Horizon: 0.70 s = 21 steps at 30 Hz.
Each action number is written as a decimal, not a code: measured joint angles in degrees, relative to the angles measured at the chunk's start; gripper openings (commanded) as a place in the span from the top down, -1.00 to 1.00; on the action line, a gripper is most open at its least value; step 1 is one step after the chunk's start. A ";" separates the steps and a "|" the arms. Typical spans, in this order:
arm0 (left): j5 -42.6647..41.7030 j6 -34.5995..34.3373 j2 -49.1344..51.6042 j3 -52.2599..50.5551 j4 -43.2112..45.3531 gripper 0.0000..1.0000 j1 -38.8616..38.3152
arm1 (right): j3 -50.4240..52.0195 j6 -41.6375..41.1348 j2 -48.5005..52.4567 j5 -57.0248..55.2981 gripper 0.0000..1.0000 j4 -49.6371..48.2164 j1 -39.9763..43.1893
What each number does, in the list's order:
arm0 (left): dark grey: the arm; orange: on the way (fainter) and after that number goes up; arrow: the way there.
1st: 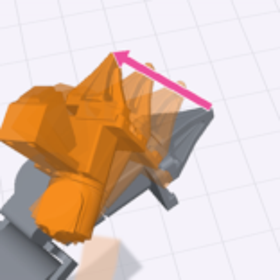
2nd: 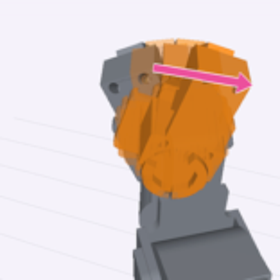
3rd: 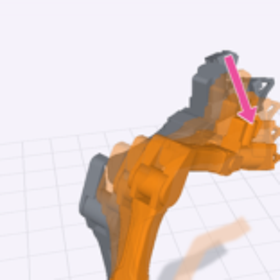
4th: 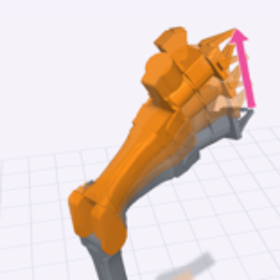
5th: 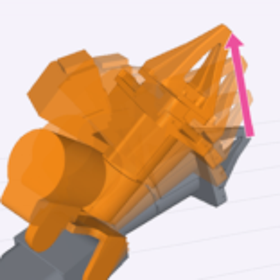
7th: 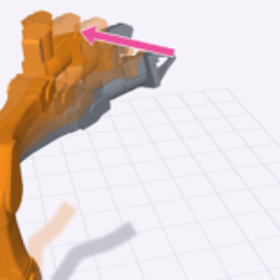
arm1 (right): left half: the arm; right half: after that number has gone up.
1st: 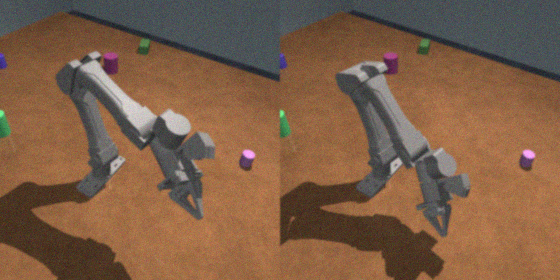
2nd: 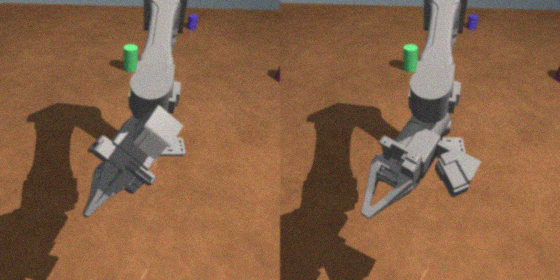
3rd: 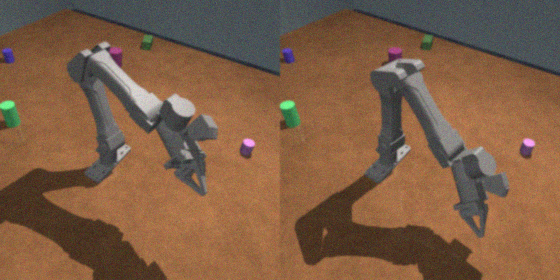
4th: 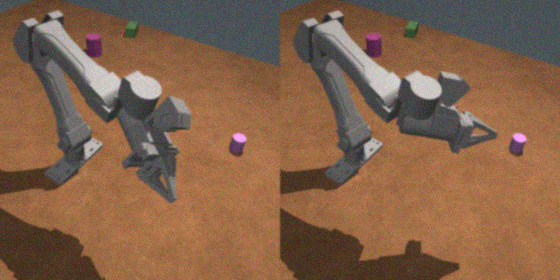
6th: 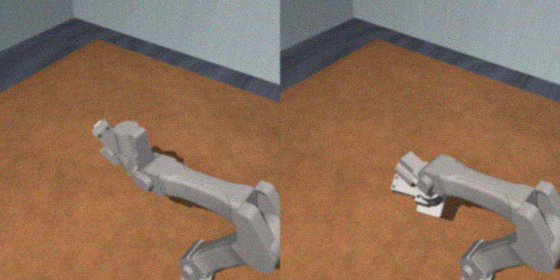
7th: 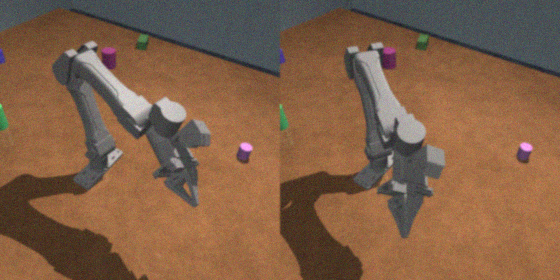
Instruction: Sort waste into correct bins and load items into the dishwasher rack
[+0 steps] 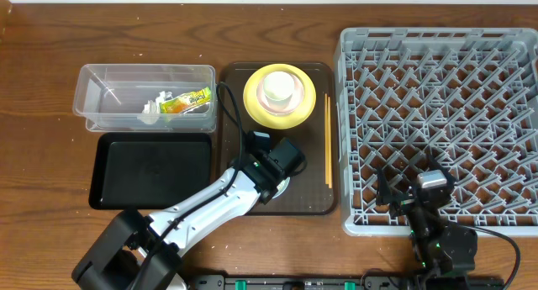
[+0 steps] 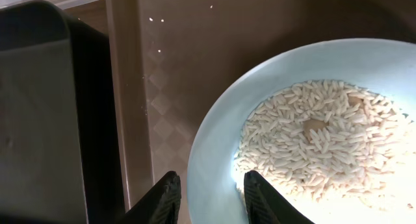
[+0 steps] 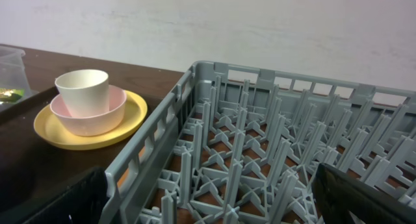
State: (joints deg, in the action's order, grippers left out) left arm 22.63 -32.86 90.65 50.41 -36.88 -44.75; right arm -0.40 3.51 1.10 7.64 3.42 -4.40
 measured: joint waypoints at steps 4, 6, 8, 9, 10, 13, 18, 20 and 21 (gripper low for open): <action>0.20 0.00 0.00 -0.09 0.04 0.29 0.00 | 0.00 0.00 0.00 0.00 -0.98 0.00 0.00; 0.72 0.02 0.00 -0.09 0.04 0.29 0.02 | 0.00 0.00 0.00 0.00 -0.99 0.00 0.00; 1.86 0.00 0.00 -0.11 0.07 0.30 0.00 | 0.00 0.00 0.00 0.00 -0.98 0.00 0.00; 2.49 0.00 0.00 -0.11 0.07 0.29 0.02 | 0.00 0.00 0.00 0.00 -0.99 0.00 0.00; 3.34 0.00 0.00 -0.11 0.07 0.30 0.00 | 0.00 0.00 0.00 0.00 -0.99 0.00 0.00; 5.62 -0.04 0.00 -0.28 0.09 0.29 0.02 | 0.00 0.00 0.00 0.00 -0.99 0.00 0.00; 8.39 -0.17 0.00 -1.14 0.39 0.32 0.04 | 0.00 0.00 0.00 0.00 -0.99 0.00 0.00; 8.87 -0.31 0.00 -1.53 0.85 0.46 0.09 | 0.00 0.00 0.00 0.00 -0.98 0.00 0.00; 9.07 -0.31 0.00 -1.64 1.11 0.48 0.13 | 0.00 0.00 0.00 0.00 -0.99 0.00 0.00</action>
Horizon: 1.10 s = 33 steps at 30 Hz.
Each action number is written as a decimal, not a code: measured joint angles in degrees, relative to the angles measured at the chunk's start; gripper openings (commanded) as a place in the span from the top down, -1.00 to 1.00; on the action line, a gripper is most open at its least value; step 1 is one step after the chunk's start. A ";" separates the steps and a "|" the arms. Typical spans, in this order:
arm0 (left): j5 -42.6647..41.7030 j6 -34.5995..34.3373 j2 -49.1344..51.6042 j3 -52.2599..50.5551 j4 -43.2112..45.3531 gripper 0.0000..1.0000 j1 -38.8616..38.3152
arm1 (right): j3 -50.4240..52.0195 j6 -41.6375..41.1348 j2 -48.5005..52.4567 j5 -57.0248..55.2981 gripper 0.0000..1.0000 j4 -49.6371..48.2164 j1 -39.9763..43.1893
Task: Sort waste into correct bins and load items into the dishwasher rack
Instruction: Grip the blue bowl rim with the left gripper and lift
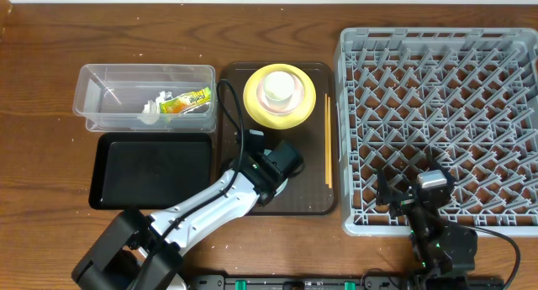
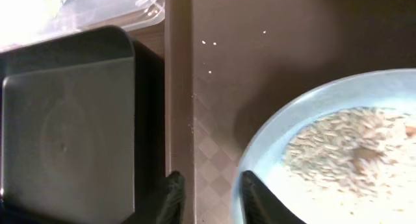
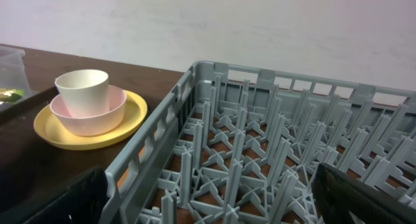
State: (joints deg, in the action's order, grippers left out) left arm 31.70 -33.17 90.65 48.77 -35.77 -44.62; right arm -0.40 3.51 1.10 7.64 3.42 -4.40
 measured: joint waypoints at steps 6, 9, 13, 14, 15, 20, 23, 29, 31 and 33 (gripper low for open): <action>-0.04 0.09 0.00 -0.24 2.14 0.48 1.09 | 0.00 0.00 0.00 0.00 -0.98 0.00 0.00; -0.26 0.09 0.00 -0.24 2.21 0.47 1.75 | 0.00 0.00 0.00 0.00 -0.99 0.00 0.00; -0.22 0.11 0.00 -0.24 2.16 0.47 3.48 | 0.00 0.00 0.00 0.00 -0.98 0.00 0.00; -0.20 0.11 0.00 -0.24 2.12 0.47 4.04 | 0.00 0.00 0.00 0.00 -0.98 0.00 0.00; -0.20 0.11 0.00 -0.24 2.12 0.46 4.72 | 0.00 0.00 0.00 0.02 -0.98 0.00 0.00; -0.09 0.17 0.00 -0.22 1.49 0.46 7.58 | 0.00 0.00 0.00 0.00 -0.98 0.00 0.00; -0.33 0.20 -0.26 0.15 -0.50 0.47 7.82 | 0.00 0.00 0.00 0.00 -0.99 0.00 0.00; -8.39 0.13 -6.58 3.06 -1.22 0.51 7.82 | 0.00 0.00 0.00 0.00 -0.98 0.00 0.00; -12.74 -0.09 -9.40 3.67 -0.31 0.54 7.82 | 0.00 0.00 0.00 0.00 -0.98 0.00 0.00; -17.84 -0.57 -11.67 4.15 0.33 0.55 7.80 | 0.00 0.00 0.00 0.00 -0.99 0.00 0.00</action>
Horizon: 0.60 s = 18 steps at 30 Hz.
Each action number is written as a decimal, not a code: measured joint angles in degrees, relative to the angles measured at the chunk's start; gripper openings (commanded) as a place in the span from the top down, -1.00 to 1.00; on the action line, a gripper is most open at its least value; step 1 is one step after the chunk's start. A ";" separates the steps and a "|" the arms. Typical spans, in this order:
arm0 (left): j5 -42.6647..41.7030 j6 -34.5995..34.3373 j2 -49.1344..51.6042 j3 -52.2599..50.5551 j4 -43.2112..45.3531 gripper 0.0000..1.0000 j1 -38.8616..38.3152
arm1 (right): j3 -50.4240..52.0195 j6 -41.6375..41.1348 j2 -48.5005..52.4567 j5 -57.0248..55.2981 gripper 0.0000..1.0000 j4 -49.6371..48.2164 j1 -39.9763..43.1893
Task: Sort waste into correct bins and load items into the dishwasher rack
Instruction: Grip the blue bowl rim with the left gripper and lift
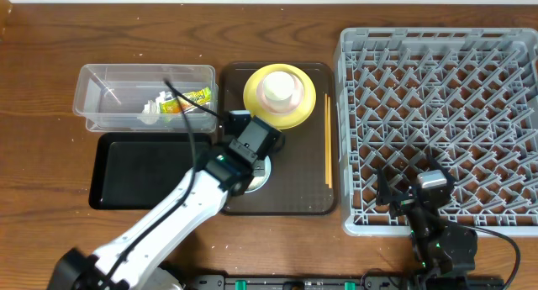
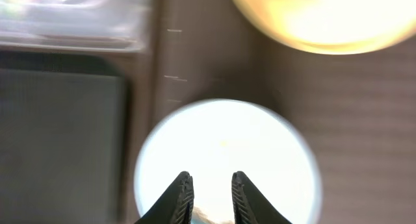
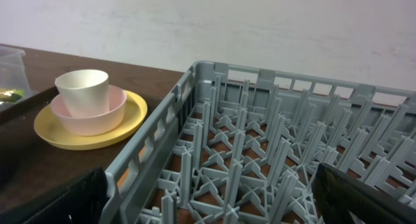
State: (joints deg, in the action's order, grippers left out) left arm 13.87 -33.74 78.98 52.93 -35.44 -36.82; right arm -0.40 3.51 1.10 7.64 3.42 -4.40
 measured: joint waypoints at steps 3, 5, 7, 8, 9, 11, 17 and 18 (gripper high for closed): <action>-5.68 -1.05 -0.96 0.26 0.04 0.56 0.00 | 0.00 0.00 0.00 0.00 -0.99 0.00 0.00; -7.85 -1.31 -0.57 0.26 -0.11 0.56 0.00 | 0.00 0.00 0.00 0.00 -0.98 0.00 0.00; -9.27 -1.64 -0.09 0.26 -0.15 0.56 0.00 | 0.00 0.00 0.00 0.00 -0.98 0.00 0.00; -9.66 -1.73 0.15 0.26 -0.17 0.56 0.00 | 0.00 0.00 0.00 0.00 -0.99 0.00 0.00; -10.14 -1.90 0.39 0.26 -0.24 0.56 0.00 | 0.00 0.00 0.00 0.00 -0.98 0.00 0.00; -10.88 -2.12 0.85 0.26 -0.28 0.56 0.00 | 0.00 0.00 0.00 0.02 -0.98 0.00 0.00; -13.22 -2.29 1.73 0.26 -0.04 0.56 0.00 | 0.00 0.00 0.00 0.02 -0.98 0.00 0.00; -13.62 -2.29 1.88 0.26 -0.02 0.56 -0.04 | 0.00 0.00 0.00 0.00 -0.99 0.00 0.00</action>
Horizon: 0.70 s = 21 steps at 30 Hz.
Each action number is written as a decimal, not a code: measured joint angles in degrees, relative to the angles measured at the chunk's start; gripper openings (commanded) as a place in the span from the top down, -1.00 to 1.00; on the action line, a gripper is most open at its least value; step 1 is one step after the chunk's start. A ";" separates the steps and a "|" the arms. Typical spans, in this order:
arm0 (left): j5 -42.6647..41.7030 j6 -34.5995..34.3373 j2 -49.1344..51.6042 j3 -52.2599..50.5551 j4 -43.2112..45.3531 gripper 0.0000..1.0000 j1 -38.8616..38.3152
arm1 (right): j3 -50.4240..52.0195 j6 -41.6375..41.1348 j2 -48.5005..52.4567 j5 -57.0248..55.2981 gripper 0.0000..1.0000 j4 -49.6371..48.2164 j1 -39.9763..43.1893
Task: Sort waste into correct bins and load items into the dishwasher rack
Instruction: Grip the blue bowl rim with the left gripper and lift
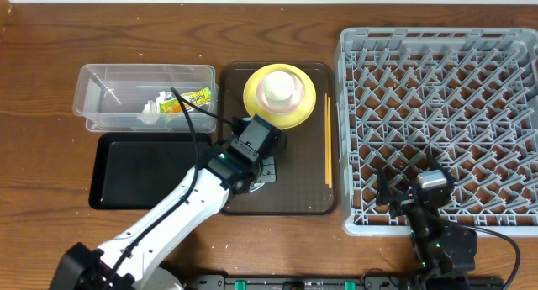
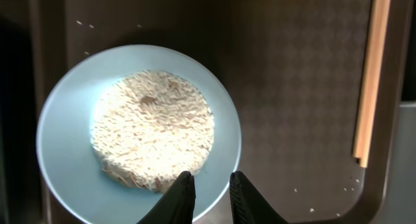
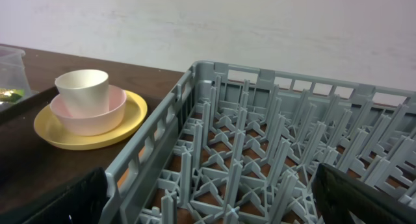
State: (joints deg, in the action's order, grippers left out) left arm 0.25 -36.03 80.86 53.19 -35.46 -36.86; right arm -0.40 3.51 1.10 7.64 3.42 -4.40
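Observation:
A light blue plate (image 2: 62,143) heaped with rice (image 2: 153,130) lies flat at the left of the brown serving tray (image 1: 303,185). My left gripper (image 2: 211,180) hovers above the plate's near right rim. Its fingers are almost together, with a narrow gap and nothing gripped. In the overhead view the wrist covers most of the plate (image 1: 267,177). A yellow plate (image 1: 252,95) at the tray's back carries a pink bowl and a white cup (image 1: 280,88). Chopsticks (image 1: 327,143) lie along the tray's right side. My right gripper (image 3: 211,201) stands wide open over the grey rack's (image 1: 437,36) near left corner.
A clear bin (image 1: 92,97) holding wrappers (image 1: 181,103) stands left of the serving tray. A black tray (image 1: 151,168) sits in front of that bin. The rack fills the right side of the table.
The left gripper was over the plate's near middle in a blurred view. It is now over the near right rim in a sharp view. The right arm has not moved.
First the left gripper sat low with its fingers wider apart, straddling the plate's left rim. It then stood higher at the same rim. Later it was above the plate's middle with fingers closer together, and now it is over the right rim. The plate stays on the tray.

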 measured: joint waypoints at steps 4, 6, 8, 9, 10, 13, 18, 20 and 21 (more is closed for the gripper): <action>-0.39 0.00 0.42 -0.02 0.46 0.56 -0.46 | 0.00 0.00 0.00 0.02 -0.99 0.00 0.00; -0.52 -0.02 0.42 -0.02 1.29 0.56 -1.07 | 0.00 0.00 0.00 0.02 -0.99 0.00 0.00; -0.70 -0.02 0.42 -0.02 1.86 0.56 -1.88 | 0.00 0.00 0.00 0.00 -0.98 0.00 0.00; -0.76 0.00 0.42 -0.04 2.03 0.56 -2.29 | 0.00 0.00 0.00 0.00 -0.98 0.00 0.00; -0.79 -0.02 0.44 -0.07 2.36 0.56 -2.80 | 0.00 0.00 0.00 0.00 -0.98 0.00 0.00; -0.70 -0.02 0.76 -0.07 2.78 0.56 -3.96 | 0.00 0.00 0.00 0.02 -0.98 0.00 0.00; 1.03 0.00 3.13 -0.07 2.93 0.56 -4.61 | 0.00 0.00 0.00 0.00 -0.98 0.00 0.00; 1.95 -0.02 4.33 -0.09 2.99 0.56 -4.61 | 0.00 0.00 0.00 0.00 -0.98 0.00 0.00; 2.40 -0.02 4.90 -0.11 3.15 0.56 -4.61 | 0.00 0.00 0.00 0.00 -0.98 0.00 0.00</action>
State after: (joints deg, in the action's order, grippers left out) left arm 2.66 -36.05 85.76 53.08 -32.32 -41.47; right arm -0.40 3.51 1.10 7.64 3.42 -4.40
